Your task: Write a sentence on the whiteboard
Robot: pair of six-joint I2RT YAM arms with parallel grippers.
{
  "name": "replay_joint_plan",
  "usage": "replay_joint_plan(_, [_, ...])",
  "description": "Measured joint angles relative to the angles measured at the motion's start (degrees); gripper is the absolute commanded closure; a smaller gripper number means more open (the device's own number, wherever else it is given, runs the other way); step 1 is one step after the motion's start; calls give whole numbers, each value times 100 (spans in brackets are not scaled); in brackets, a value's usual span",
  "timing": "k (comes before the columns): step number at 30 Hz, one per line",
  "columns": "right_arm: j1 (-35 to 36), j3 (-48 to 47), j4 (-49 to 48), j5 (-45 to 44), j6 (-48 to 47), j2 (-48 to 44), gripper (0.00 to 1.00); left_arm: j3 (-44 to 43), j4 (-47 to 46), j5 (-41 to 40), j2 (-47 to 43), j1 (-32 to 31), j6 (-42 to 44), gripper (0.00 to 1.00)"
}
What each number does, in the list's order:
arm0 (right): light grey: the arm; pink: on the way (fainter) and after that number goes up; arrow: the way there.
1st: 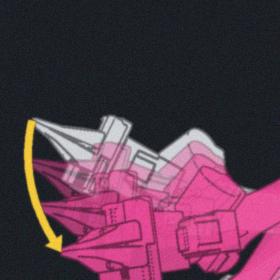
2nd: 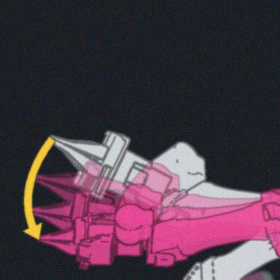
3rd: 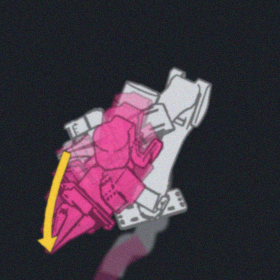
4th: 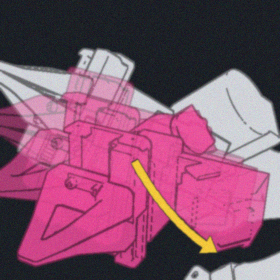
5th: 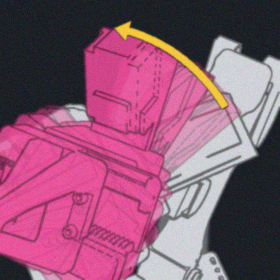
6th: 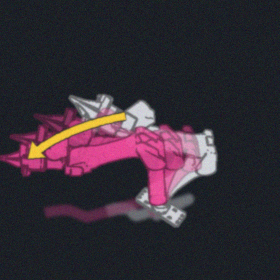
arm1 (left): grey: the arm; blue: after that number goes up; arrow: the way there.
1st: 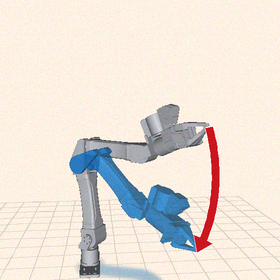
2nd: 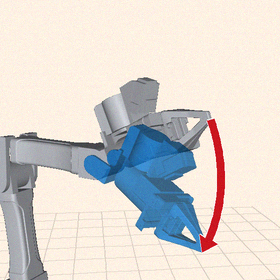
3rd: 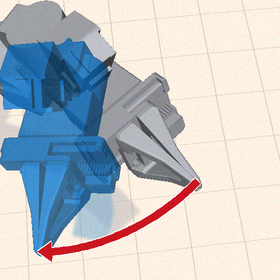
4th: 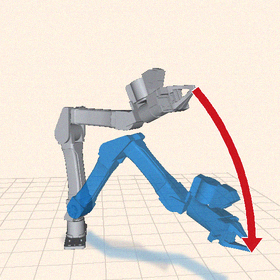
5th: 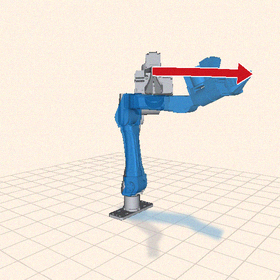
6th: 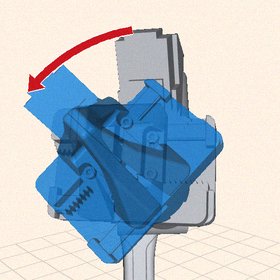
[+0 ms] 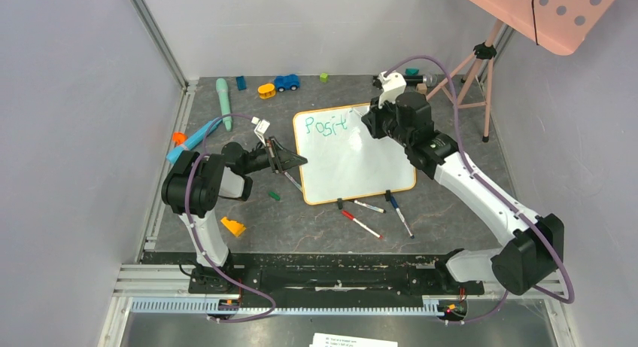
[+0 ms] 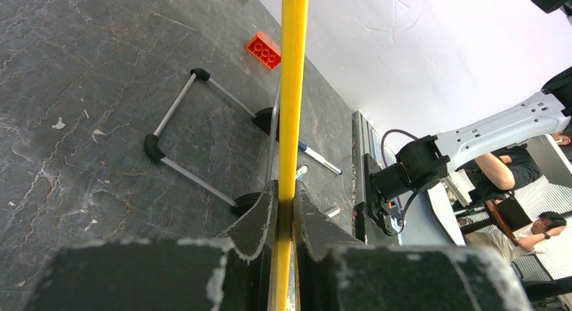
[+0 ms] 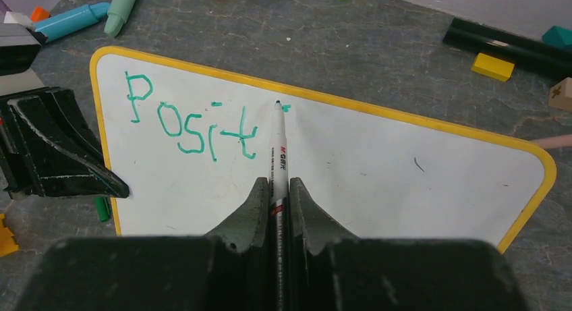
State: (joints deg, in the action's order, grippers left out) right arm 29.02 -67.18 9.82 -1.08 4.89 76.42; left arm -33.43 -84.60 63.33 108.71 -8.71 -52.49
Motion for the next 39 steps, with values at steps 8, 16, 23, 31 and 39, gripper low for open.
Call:
replay_joint_plan(8, [0, 372, -11, 24, 4, -208, 100, -4, 2, 9, 0, 0, 0, 98])
replay_joint_plan(16, [0, 487, 13, 42, 4, -212, 100, -4, 2, 13, 0, 0, 0, 98])
replay_joint_plan(23, [0, 485, 11, 111, 4, -181, 100, -4, 0, 22, 0, 0, 0, 98])
replay_joint_plan(31, [-2, 437, 9, 236, 7, -26, 100, -7, 2, 22, 0, 0, 0, 98])
replay_joint_plan(39, [0, 343, 9, 256, 24, 46, 100, -15, 2, 22, 0, 0, 0, 98])
